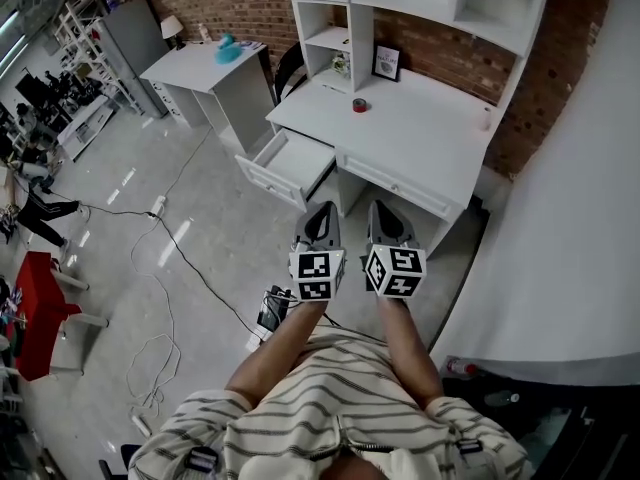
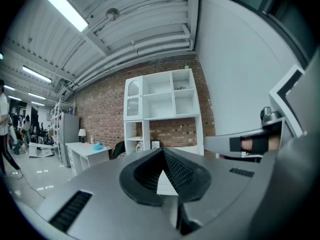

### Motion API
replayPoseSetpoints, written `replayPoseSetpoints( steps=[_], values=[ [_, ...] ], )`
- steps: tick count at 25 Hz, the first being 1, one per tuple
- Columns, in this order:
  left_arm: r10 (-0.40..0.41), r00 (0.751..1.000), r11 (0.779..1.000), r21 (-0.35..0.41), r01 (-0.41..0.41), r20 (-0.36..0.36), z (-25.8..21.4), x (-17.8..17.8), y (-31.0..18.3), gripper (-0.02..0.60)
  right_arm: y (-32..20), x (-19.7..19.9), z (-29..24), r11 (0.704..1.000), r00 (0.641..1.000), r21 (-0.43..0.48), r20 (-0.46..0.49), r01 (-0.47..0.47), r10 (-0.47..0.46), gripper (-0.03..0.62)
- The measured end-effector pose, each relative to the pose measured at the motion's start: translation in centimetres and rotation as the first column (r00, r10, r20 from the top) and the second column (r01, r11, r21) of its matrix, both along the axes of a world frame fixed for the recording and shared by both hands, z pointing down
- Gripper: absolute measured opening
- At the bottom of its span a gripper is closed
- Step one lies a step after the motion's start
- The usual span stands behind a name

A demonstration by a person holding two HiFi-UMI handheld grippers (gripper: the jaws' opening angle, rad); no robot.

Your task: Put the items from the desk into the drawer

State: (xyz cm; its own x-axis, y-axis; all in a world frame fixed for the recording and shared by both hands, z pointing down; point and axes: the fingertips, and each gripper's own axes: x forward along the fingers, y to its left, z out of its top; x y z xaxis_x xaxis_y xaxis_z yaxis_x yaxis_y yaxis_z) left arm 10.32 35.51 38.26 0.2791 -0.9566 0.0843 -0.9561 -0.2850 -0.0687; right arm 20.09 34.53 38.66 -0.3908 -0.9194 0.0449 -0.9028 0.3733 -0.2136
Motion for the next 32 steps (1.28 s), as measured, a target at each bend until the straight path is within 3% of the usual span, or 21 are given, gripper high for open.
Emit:
replayPoseSetpoints(
  steps=[3,14,22,32],
  values=[
    [-0.008,0.999,1.000,0.004,0.008,0.032,0.2,1.0,0.2,0.006,-0.4,0.9,0.2,1.000,1.000,-0.003,0.013,0.013,-0.013,0.011],
    [-0.021,0.999,1.000,-0.011,0.022,0.031,1.9,1.5,-4.3,0.006,-4.8,1.1,1.4,0.999,0.999,-0.007,-0.014,0.033,-0.033,0.011],
    [-0.027,1.000,1.000,-0.008,0.027,0.012,2.8,-0.3,-12.9,0.006,-13.3,-0.9,1.8,0.999,0.998,0.004,-0.051,0.040,-0.040,0.011],
    [-0.030,0.999,0.999,-0.043,0.029,-0.020,3.1,-3.8,-25.8,0.006,-25.8,-4.7,2.7,0.998,0.997,-0.046,-0.063,0.042,-0.045,0.011]
  ],
)
